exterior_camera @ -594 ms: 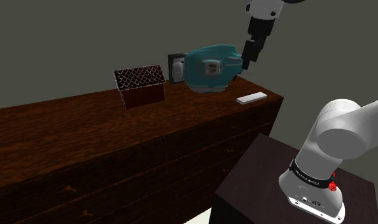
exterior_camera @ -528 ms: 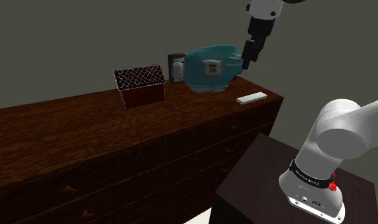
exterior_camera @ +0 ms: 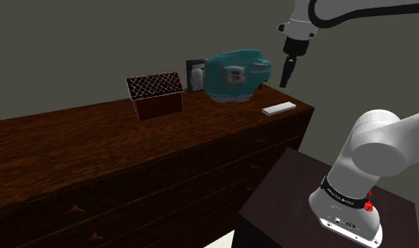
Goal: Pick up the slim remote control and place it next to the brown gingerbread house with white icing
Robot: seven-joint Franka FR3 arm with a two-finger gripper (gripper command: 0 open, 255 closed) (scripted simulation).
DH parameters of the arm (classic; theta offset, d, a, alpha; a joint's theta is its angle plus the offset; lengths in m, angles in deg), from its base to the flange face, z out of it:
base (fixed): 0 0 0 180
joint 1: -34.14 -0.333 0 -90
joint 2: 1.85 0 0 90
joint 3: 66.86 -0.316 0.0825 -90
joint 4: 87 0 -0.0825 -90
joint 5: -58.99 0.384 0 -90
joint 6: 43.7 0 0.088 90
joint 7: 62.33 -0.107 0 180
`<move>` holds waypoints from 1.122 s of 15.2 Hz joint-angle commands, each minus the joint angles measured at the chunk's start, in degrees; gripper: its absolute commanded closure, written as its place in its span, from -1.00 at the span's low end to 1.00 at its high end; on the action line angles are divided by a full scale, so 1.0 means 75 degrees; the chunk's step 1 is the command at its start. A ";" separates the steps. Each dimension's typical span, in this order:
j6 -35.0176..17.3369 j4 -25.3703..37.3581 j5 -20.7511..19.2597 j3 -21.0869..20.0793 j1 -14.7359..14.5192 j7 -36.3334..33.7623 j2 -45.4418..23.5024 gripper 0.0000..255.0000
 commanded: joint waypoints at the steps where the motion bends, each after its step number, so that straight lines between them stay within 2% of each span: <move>1: -0.0262 -0.0272 -0.0276 0.0455 -0.0013 0.0749 0.0033 -1.00; 6: -0.1010 -0.0492 -0.0937 0.1696 -0.0092 0.2558 -0.0432 -1.00; 10: -0.1688 -0.0389 -0.1335 0.2759 -0.0319 0.4015 -0.1140 -1.00; 14: -0.2416 -0.0059 -0.1475 0.3900 -0.0779 0.5528 -0.2113 -1.00; 17: -0.2982 0.0315 -0.1298 0.4852 -0.1333 0.6764 -0.3012 -1.00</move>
